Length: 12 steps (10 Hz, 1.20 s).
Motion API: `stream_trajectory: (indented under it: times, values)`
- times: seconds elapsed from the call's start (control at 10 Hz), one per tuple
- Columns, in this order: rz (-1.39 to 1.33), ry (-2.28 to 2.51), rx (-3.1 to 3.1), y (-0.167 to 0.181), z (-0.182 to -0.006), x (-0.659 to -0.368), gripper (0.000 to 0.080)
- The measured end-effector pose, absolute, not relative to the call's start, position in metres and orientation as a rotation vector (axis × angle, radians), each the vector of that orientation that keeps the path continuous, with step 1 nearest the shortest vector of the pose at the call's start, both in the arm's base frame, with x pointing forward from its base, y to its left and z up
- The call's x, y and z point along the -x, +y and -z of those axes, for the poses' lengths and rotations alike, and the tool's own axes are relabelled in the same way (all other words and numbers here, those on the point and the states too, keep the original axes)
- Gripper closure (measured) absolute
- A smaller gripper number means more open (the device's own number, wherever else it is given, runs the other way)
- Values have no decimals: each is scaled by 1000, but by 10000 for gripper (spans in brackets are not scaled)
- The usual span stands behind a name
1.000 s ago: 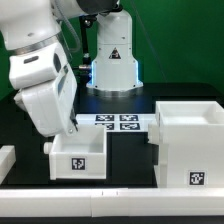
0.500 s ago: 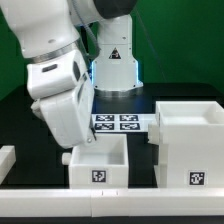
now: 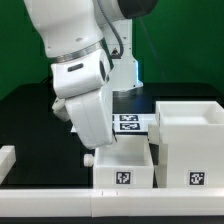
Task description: Assemble drawer
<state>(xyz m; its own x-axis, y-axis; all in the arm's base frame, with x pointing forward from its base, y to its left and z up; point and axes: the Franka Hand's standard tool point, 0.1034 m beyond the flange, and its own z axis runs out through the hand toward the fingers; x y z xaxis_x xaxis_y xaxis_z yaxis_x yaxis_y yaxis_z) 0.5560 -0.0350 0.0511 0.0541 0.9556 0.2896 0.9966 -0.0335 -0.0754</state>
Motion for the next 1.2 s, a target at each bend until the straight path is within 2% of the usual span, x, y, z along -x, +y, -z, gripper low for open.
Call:
stream_trajectory:
  times: [0.5, 1.2]
  values:
    - [233, -1990, 2079, -38, -49, -554, 761]
    - [263, -2018, 2070, -15, -42, -553, 760]
